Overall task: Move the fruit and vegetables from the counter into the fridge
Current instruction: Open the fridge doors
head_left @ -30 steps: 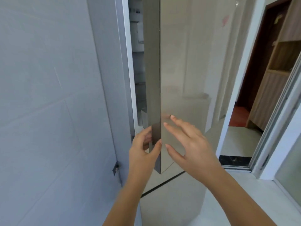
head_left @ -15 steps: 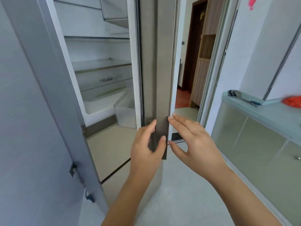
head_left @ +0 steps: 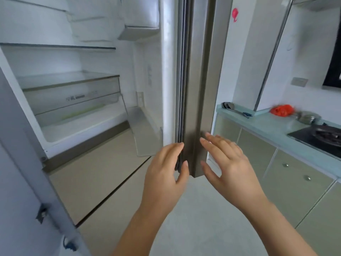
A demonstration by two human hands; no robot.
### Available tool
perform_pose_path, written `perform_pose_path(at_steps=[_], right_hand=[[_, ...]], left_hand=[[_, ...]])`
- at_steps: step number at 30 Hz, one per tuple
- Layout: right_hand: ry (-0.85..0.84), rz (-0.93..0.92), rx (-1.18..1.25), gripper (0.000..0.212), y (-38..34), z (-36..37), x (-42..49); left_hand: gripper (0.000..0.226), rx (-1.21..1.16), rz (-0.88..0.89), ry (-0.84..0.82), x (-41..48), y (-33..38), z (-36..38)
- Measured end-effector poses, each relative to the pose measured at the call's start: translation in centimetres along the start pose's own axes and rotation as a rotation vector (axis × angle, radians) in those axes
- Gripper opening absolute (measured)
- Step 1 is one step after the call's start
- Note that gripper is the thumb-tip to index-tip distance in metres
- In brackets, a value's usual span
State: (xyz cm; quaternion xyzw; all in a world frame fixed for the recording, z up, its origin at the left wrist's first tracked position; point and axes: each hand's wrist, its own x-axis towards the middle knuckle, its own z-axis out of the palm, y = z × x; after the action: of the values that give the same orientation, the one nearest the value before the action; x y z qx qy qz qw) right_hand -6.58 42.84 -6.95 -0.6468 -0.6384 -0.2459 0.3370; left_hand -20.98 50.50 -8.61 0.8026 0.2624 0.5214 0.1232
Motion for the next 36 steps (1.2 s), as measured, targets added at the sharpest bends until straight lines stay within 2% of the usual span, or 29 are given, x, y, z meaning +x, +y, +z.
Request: perform_pose_path(at_steps=[4, 9, 16, 19, 23, 31, 36], right_hand=[[0.016, -0.062, 0.008, 0.042, -0.4, 0.4, 0.6], [-0.027, -0.083, 0.024, 0.043, -1.9, 2.8, 2.7], [-0.122, 0.019, -0.058, 0.066, -3.3, 7.7, 4.8], [-0.131, 0.059, -0.148, 0.078, -2.7, 9.5, 5.2], [-0.145, 0.109, -0.312, 0.083, -0.3, 10.3, 5.9], [-0.164, 0.111, -0.383, 0.072, 7.0, 9.5, 6.0], [-0.092, 0.135, -0.302, 0.064, 13.2, 9.2, 7.1]], left_hand=[[0.036, 0.210, 0.099, 0.068, 0.6, -0.7, -0.8], [0.037, 0.401, 0.070, 0.047, 0.7, -2.4, -1.8], [0.041, 0.516, 0.025, -0.073, 1.2, -4.2, -2.6], [0.043, 0.537, 0.012, -0.125, 1.5, -5.0, -2.4], [0.043, 0.528, 0.012, -0.159, 2.3, -5.9, -0.7], [0.042, 0.427, 0.062, -0.231, 5.3, -5.9, 6.9], [0.043, 0.389, 0.105, -0.208, 8.8, -6.0, 12.5]])
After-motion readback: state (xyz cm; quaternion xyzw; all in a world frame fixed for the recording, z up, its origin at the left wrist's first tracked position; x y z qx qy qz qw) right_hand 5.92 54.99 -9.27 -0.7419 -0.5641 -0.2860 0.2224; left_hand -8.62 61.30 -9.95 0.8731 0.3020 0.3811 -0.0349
